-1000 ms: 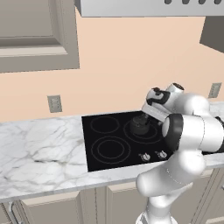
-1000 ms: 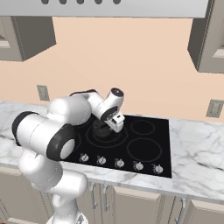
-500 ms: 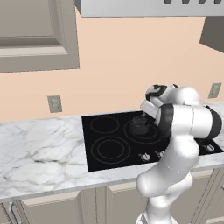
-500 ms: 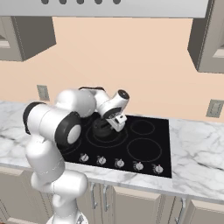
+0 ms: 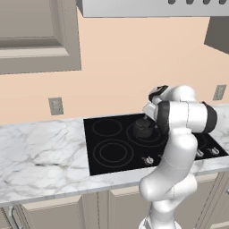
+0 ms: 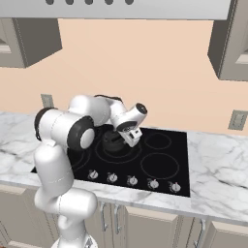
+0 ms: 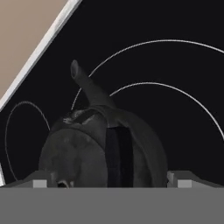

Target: The kettle is done boiling. Turn off the stove, then wait for 300 timesteps before moving the kettle to the dining table.

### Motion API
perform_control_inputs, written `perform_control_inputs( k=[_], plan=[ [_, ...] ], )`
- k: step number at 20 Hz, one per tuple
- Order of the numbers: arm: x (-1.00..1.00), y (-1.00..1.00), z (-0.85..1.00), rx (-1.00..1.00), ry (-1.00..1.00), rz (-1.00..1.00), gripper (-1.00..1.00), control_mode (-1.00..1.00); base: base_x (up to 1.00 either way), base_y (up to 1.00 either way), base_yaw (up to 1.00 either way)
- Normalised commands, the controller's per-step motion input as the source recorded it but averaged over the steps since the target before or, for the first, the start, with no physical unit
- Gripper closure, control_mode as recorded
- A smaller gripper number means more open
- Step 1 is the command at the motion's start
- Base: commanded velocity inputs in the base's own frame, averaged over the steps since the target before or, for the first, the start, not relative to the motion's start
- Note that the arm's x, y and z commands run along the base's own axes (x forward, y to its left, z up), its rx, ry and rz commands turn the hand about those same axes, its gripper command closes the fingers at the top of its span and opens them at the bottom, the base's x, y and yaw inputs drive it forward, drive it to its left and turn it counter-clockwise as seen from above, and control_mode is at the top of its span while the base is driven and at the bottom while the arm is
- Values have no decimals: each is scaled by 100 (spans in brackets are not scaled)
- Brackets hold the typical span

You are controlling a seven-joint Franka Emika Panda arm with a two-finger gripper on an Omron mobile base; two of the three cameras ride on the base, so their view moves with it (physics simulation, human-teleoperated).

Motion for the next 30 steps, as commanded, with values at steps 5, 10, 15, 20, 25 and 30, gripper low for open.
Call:
perform_control_inputs(
  k=[5, 10, 15, 20, 25, 30],
  plan=[
    [10, 4, -14, 3, 0, 0, -100, -100, 0, 0, 0],
    [11, 9, -14, 0, 0, 0, 100, -100, 0, 0, 0],
    [0, 1, -6, 0, 2, 0, 100, -100, 0, 0, 0],
    [0, 2, -8, 0, 0, 0, 100, -100, 0, 0, 0],
    [-24, 0, 0, 1, -1, -1, 100, -100, 0, 0, 0],
    [-27, 0, 0, 0, 0, -2, 100, -100, 0, 0, 0]
  ],
)
